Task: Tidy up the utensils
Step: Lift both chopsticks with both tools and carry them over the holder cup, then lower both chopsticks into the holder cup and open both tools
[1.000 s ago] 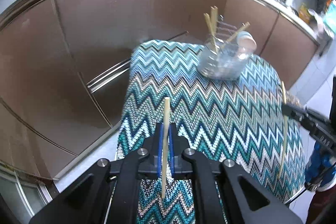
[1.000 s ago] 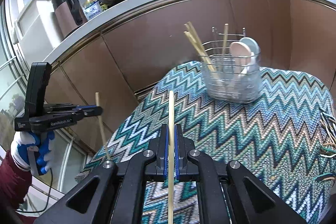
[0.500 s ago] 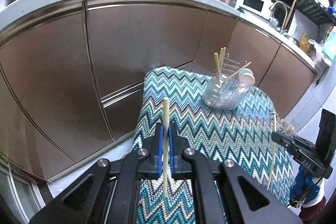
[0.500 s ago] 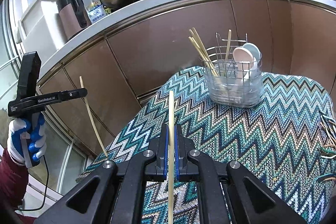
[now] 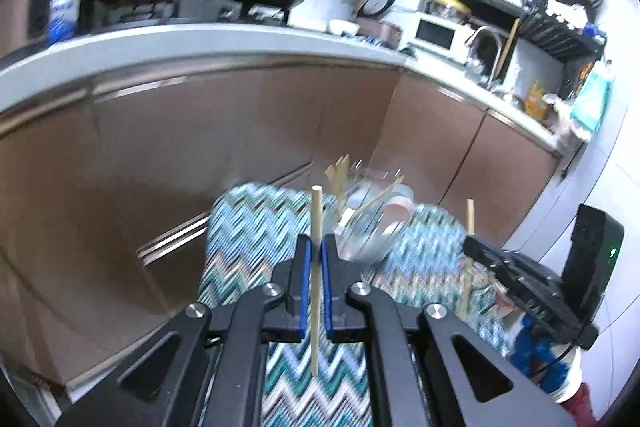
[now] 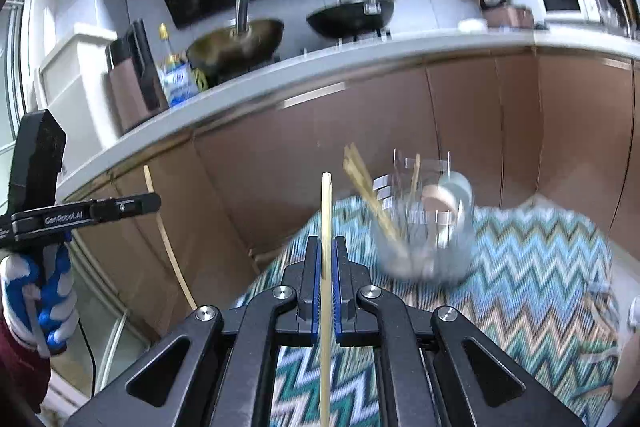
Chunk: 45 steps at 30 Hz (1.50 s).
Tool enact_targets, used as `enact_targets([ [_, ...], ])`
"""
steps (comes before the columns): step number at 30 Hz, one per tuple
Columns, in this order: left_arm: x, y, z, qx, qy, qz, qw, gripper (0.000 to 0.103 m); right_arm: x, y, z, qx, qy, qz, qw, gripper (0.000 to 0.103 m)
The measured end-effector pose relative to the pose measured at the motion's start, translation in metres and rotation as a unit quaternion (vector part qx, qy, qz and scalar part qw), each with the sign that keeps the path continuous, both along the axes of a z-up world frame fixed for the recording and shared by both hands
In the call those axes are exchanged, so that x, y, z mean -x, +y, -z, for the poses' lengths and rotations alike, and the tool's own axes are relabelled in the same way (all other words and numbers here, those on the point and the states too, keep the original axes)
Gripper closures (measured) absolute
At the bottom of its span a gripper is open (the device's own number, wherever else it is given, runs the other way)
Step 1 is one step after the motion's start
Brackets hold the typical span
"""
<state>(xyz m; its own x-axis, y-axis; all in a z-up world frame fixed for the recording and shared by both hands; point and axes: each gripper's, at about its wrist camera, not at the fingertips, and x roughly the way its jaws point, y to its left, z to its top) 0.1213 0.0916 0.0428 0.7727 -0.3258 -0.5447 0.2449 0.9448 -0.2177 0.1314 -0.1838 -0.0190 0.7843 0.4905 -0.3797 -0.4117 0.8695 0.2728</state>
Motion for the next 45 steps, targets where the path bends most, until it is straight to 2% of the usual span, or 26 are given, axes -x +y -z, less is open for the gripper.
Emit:
enact_targets([
  [8, -0.067, -0.044, -0.034, 0.039, -0.07, 0.02, 0.9966, 0.098, -0.063, 0.008, -0.039, -0.02, -0.099, 0.025, 0.995, 0.098],
  [16, -0.133, -0.076, -0.029, 0.035, -0.117, 0.019, 0.9923, 0.098, -0.118, 0.01, -0.043, -0.013, -0.158, 0.053, 0.986, 0.098],
  [21, -0.161, -0.083, -0.011, 0.037, -0.124, 0.004, 0.9916, 0.098, -0.14, 0.009, -0.028, -0.013, -0.163, 0.063, 0.984, 0.098],
  [28, -0.186, -0.085, 0.018, 0.04, -0.108, -0.006, 0.9934, 0.098, -0.166, 0.005, -0.005, -0.016, -0.156, 0.078, 0.984, 0.098],
  [37, -0.203, -0.09, 0.05, 0.032, -0.078, -0.009, 0.9964, 0.098, -0.168, 0.007, 0.023, 0.009, -0.144, 0.094, 0.985, 0.097],
  [39, -0.203, -0.089, 0.054, 0.033, -0.073, -0.012, 0.9967, 0.096, -0.164, 0.005, 0.025, 0.008, -0.141, 0.096, 0.985, 0.09],
  [40, -0.203, -0.088, 0.055, 0.034, -0.07, -0.013, 0.9969, 0.096, -0.162, 0.004, 0.024, 0.009, -0.142, 0.099, 0.985, 0.078],
  [41, -0.201, -0.086, 0.055, 0.034, -0.069, -0.015, 0.9969, 0.096, -0.16, 0.002, 0.023, 0.009, -0.143, 0.102, 0.984, 0.071],
  [43, -0.197, -0.084, 0.053, 0.035, -0.068, -0.016, 0.9969, 0.094, -0.152, -0.002, 0.017, 0.009, -0.146, 0.108, 0.983, 0.07],
  [45, -0.189, -0.08, 0.049, 0.035, -0.073, -0.02, 0.9965, 0.081, -0.146, -0.005, 0.013, 0.009, -0.149, 0.114, 0.982, 0.069],
])
